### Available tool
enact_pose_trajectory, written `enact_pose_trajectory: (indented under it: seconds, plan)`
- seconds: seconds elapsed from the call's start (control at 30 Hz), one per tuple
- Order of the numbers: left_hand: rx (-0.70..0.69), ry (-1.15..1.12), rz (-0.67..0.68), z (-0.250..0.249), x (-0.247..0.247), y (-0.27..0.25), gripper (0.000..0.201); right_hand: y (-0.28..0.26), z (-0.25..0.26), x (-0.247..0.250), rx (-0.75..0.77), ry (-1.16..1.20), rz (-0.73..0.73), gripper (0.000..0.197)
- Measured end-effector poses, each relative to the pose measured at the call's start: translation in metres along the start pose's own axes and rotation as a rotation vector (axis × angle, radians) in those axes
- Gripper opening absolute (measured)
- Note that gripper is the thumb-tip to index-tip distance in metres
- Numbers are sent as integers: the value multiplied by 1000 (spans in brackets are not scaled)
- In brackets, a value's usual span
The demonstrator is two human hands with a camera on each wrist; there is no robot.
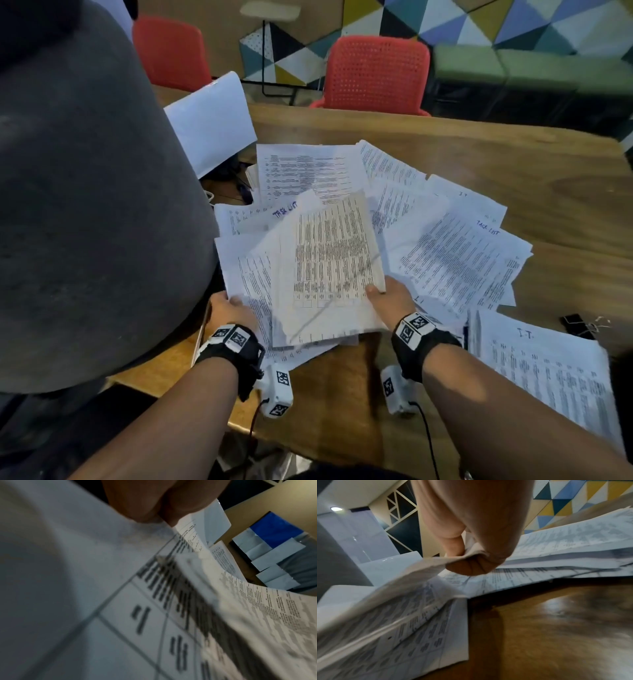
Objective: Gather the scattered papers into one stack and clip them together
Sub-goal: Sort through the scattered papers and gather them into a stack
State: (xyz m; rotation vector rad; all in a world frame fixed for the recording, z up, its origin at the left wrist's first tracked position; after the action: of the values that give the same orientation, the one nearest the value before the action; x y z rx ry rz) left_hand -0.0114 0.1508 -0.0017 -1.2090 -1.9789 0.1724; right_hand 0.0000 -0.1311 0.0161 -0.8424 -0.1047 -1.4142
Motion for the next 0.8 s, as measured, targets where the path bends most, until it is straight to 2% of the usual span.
enact_pose_trajectory:
  seconds: [0.07,0.13,0.17,0.23,0.27,0.43,0.5,0.6,0.7,0.8]
  plan:
    - [7,47,7,-5,1,-3,31,1,9,-6,1,16,-6,32]
    - [21,3,47,-14,0,-10,28,4,15,-10,16,26,-7,42]
    - [2,-35,100,-23,-4,-13,29,6,19,-10,32,45,1,50]
    - [15,37,206,-36,-10,-10,37,8,24,-7,70,54,5,69]
    - [43,-83,215,-34,-14,-1,39,9,26,-3,87,35,0,76]
    - [-45,126,223,-52,-25,13,40,15,22,8,115,-5,-63,101]
    - [-25,151,223,-56,-28,17,43,14,15,12,73,-55,-60,103]
    - [39,216,214,-59,-33,21,44,15,4,13,8,-142,-33,91]
    - [-1,94,192,-69,-45,16,42,17,-1,11,-9,-136,18,87]
    - [-23,-44,163,-70,-56,15,50,18,-1,7,13,-161,102,90]
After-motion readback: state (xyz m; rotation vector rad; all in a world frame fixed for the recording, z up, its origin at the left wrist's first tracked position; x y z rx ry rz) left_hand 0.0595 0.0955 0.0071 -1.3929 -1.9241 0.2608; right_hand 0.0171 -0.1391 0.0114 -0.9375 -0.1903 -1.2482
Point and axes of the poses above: each hand's wrist, its own y-axis towards the middle knuckle, its own x-axis out of the back of the hand, z = x × y, the point moved 2 cm from there along y, towards the middle knuckle, and after that the axes turned 10 degrees about z, right-handed, at the moved point
